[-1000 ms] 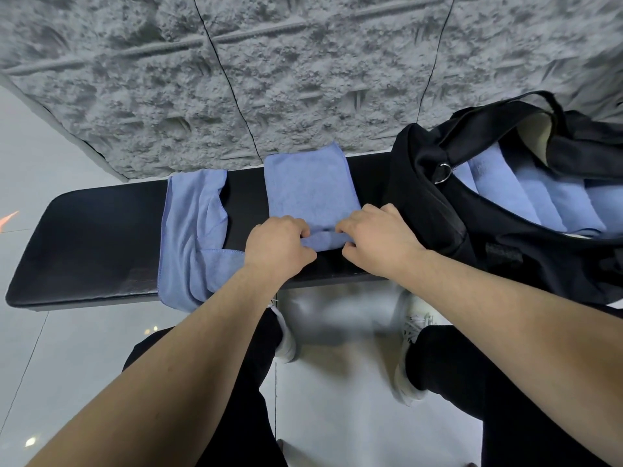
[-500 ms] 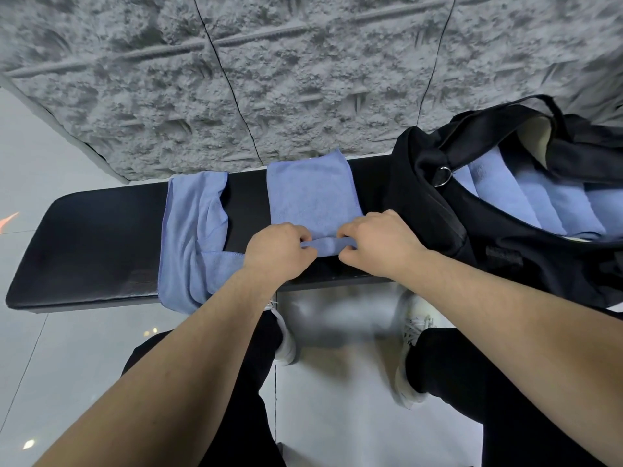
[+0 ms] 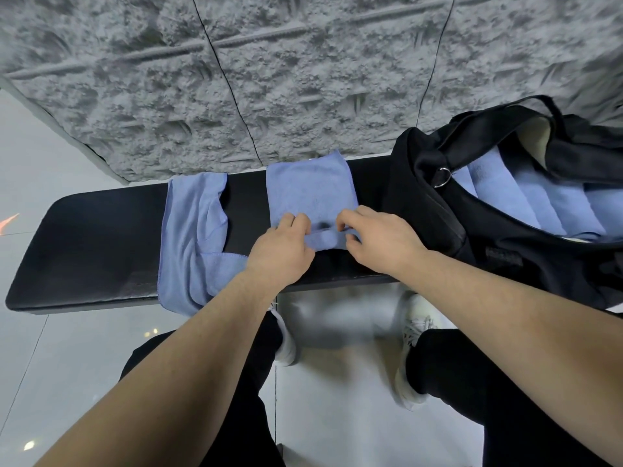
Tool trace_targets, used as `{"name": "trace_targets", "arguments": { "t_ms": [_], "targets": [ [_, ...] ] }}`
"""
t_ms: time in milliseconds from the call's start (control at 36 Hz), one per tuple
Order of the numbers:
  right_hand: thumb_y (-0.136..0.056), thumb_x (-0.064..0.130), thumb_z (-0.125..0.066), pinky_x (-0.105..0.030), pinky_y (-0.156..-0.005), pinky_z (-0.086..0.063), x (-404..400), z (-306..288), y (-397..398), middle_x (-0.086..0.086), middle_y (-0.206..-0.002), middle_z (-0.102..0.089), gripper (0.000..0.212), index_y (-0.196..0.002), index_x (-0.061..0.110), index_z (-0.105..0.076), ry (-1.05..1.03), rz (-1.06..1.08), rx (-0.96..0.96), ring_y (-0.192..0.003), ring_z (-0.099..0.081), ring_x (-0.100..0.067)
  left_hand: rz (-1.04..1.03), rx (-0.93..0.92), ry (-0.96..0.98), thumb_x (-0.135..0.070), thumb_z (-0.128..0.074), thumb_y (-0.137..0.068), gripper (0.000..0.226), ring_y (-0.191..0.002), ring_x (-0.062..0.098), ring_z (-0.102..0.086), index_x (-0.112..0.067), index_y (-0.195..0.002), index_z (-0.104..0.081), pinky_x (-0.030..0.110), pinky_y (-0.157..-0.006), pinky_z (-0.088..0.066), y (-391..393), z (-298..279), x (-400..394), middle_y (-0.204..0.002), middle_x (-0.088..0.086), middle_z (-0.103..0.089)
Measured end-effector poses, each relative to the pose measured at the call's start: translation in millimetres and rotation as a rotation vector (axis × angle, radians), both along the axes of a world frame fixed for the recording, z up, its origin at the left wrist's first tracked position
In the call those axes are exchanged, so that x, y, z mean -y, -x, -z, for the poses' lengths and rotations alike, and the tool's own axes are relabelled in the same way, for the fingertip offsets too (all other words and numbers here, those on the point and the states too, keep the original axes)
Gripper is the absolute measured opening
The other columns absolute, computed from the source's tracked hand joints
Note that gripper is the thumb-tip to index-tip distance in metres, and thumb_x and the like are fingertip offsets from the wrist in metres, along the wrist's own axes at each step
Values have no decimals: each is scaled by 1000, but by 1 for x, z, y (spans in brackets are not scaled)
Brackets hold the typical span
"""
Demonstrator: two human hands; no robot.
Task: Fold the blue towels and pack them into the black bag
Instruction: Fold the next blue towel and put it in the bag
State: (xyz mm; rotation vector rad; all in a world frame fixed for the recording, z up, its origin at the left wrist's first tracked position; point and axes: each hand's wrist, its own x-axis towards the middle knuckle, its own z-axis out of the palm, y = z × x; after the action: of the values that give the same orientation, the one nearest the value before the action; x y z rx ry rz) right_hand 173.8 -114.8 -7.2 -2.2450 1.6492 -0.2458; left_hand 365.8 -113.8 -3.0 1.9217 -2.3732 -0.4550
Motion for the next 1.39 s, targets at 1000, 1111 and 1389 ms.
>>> {"name": "trace_targets", "arguments": {
  "t_ms": [1000, 1111, 1389],
  "targets": [
    [-95, 27, -47, -33, -75, -47, 3, -5, -2, 2, -112, -63, 28, -114, 27, -66, 94, -18, -129, -94, -57, -25, -73, -48, 137, -21, -58, -88, 20, -90, 15, -46, -16, -106, -65, 26, -69, -36, 3, -4, 3, -97, -6, -54],
    [-88, 29, -57, -36, -76, -48, 0, -3, -2, 0, -111, -63, 31, -117, 23, -64, 122, -24, -130, -94, -54, -25, -54, -17, 128, -26, -62, -85, 27, -99, 18, -48, -16, -110, -63, 26, -76, -37, 2, -4, 3, -106, -4, -58],
    [-87, 27, -50, -34, -82, -30, 5, -2, -2, 6, -106, -68, 31, -115, 24, -63, 164, -45, -224, -98, -47, -21, -65, 7, 136, -22, -61, -86, 29, -100, 20, -51, -18, -115, -62, 28, -81, -36, 2, -3, 7, -114, -4, -59]
  ]
}}
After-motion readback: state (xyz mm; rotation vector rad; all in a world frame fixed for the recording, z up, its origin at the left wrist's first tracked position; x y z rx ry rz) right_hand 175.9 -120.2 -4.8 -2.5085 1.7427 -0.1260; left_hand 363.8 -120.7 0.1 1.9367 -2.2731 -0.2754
